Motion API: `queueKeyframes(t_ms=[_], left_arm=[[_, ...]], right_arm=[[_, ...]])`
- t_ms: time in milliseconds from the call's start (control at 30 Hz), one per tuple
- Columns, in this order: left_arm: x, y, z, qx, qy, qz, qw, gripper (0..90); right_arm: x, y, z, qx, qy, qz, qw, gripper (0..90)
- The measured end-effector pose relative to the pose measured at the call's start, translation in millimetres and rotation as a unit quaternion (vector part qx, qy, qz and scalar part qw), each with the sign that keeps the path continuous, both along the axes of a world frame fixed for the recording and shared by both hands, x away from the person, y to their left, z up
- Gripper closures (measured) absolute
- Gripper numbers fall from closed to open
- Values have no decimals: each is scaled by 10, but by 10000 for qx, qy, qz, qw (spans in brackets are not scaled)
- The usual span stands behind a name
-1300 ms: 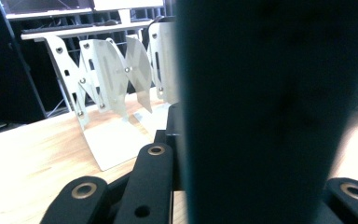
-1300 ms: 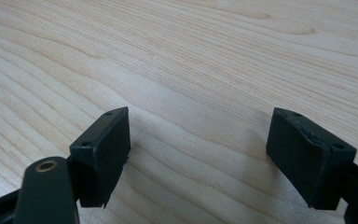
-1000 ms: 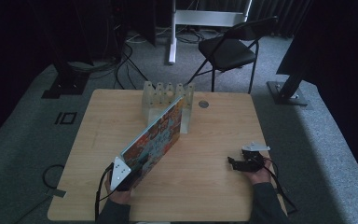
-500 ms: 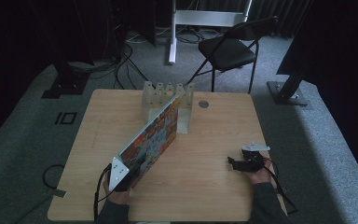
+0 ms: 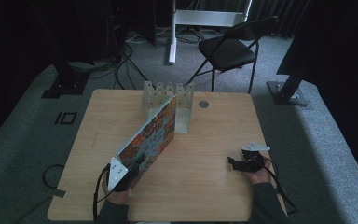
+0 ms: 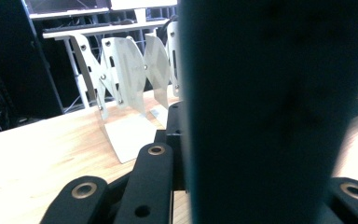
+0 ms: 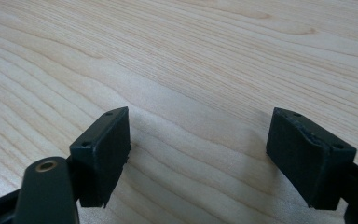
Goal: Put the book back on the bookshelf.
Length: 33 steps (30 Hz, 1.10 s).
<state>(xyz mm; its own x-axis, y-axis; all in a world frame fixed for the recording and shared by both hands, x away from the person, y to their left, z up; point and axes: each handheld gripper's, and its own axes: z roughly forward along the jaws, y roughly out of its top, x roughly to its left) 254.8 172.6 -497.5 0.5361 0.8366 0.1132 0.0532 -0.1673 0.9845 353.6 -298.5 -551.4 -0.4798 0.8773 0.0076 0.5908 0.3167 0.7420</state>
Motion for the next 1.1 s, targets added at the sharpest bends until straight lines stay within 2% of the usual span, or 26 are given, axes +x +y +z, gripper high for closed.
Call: queueKeyframes(t_ms=[667, 967, 1100], left_arm=[[-1, 38, 6, -17, 22, 59, 10000, 795], [-16, 54, 13, 74, -1, 184, 9998, 806], [-8, 78, 14, -6, 42, 203, 9998, 808]], right_arm=[[0, 0, 0, 0, 0, -2, 10000, 214], [0, 0, 0, -2, -1, 2, 10000, 213], [0, 1, 0, -4, 0, 2, 10000, 214]])
